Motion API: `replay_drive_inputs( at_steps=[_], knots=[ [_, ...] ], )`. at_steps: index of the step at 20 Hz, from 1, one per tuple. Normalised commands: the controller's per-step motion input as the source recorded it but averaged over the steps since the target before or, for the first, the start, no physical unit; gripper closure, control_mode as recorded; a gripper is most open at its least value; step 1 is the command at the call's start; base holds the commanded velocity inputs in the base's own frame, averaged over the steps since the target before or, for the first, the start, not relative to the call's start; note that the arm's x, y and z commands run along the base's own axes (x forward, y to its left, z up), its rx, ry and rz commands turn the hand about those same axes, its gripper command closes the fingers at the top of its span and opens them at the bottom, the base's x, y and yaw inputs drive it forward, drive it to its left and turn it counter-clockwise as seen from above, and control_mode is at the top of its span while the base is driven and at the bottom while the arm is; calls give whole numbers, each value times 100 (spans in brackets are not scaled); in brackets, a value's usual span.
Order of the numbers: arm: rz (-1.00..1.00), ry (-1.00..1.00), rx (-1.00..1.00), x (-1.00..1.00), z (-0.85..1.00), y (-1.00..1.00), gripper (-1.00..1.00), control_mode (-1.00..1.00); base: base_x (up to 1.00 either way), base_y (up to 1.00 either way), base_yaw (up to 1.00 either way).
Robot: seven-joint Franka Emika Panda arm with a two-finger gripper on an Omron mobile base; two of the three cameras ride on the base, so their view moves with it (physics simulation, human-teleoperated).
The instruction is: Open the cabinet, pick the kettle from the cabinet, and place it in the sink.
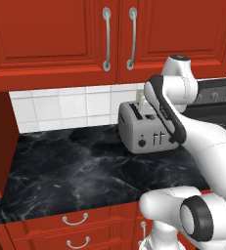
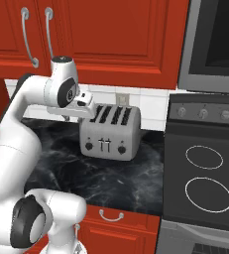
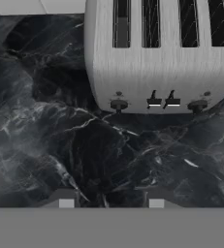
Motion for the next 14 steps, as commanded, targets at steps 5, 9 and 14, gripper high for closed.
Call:
replay_drive_inputs(
  at_steps=[5,9,14],
  knots=[
    [0,-3,0,-5,0,0,-100,-100,0,0,0],
    [3,-31,0,-24,0,1,-100,-100,0,0,0],
    [0,-33,0,-28,11,5,-100,-100,0,0,0]
  ],
)
